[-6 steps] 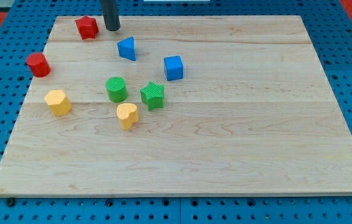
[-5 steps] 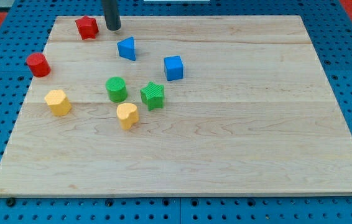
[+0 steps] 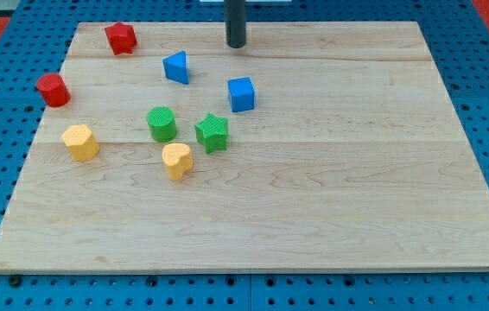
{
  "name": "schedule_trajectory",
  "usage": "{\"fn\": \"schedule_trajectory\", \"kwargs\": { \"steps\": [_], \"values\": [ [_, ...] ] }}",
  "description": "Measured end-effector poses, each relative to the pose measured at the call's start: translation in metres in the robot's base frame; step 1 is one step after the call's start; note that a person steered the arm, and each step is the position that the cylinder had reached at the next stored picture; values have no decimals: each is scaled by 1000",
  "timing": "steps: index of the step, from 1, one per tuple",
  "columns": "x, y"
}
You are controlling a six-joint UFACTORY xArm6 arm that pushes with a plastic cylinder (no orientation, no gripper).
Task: Move the blue cube closer to the green star
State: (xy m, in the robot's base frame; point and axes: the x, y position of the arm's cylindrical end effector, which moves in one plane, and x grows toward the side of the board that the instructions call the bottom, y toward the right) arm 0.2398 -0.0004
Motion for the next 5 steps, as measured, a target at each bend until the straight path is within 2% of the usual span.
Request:
{"fn": "schedule_trajectory", "kwargs": {
  "steps": [1, 3, 4, 5],
  "values": [
    [32, 21],
    [127, 7],
    [136, 67],
    [201, 108]
  ]
}}
